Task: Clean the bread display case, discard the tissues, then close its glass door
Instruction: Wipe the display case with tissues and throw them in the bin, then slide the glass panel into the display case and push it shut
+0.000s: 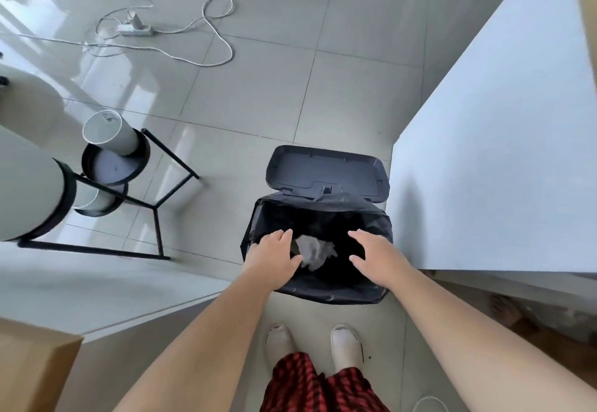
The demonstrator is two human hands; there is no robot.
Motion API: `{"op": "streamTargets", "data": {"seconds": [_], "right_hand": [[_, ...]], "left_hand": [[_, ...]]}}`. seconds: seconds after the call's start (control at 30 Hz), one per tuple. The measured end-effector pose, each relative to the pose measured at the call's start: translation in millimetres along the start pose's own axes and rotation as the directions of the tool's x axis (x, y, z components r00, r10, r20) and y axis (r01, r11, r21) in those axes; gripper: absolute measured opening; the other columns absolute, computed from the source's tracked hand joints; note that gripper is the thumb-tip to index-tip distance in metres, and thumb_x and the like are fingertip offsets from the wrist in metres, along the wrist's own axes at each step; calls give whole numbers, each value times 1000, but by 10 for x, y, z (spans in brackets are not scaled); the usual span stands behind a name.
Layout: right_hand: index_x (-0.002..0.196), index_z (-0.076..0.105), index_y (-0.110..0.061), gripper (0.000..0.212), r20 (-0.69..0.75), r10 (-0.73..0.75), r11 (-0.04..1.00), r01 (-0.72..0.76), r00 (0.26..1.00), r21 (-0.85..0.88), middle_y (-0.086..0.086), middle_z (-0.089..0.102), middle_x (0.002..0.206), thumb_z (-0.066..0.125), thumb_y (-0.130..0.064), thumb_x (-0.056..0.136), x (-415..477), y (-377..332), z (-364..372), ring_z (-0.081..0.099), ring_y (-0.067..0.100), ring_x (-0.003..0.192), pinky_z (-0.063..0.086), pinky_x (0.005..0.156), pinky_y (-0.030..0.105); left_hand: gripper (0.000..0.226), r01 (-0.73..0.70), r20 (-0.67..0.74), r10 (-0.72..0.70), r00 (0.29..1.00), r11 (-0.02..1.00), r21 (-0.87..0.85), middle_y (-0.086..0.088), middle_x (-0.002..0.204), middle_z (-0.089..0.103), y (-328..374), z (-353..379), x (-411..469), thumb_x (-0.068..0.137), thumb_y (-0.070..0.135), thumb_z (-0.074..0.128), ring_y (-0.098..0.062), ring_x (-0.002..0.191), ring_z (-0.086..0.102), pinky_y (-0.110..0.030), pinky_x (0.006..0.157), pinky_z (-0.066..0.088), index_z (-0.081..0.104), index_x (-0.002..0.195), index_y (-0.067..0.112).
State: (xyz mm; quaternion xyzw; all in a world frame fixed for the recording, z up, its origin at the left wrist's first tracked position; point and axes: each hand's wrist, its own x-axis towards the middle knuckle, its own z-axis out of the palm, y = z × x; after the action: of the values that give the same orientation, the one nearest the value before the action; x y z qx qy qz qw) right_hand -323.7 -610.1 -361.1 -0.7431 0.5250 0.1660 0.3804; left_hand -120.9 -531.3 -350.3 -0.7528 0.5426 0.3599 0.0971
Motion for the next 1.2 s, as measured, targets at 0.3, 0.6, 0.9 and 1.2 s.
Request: {"op": "streamTargets", "data": {"seconds": [0.3,0.6,0.9,1.2], "right_hand": [[143,29,-27,58,-111,-135,979,115,985,-170,-3,23,156,50,-34,90,-340,-472,-663,23,19,141,29,113,41],[145,25,-24,64,-182,-525,800,409,832,-439,-2,23,156,51,-38,88,-763,-1930,-1539,25,22,140,26,114,35],[144,24,-27,65,-4,-851,450,726,525,-519,-4,27,154,53,-39,87,-1609,-3486,-1103,25,19,140,26,114,39],[145,24,-26,65,203,-958,80,869,202,-488,-2,23,156,53,-40,88,-2683,-4556,-177,21,18,142,25,116,38]], "left_hand": [[56,27,-199,-12,980,997,75,-2,150,35,60,-723,-547,94,42,43,-25,136,34,-41,107,31,31,142,17],[56,266,-559,-214,801,964,13,-3,149,37,-286,-1794,-1853,92,43,47,-25,136,34,-42,105,33,34,141,18],[61,617,-638,-598,485,751,-235,-3,154,31,-1072,-1656,-3699,93,45,45,-25,140,31,-44,108,33,28,145,20],[61,769,-551,-823,138,440,-465,-5,153,33,-1533,-846,-5418,93,48,42,-27,137,36,-43,106,35,27,146,20]]}}
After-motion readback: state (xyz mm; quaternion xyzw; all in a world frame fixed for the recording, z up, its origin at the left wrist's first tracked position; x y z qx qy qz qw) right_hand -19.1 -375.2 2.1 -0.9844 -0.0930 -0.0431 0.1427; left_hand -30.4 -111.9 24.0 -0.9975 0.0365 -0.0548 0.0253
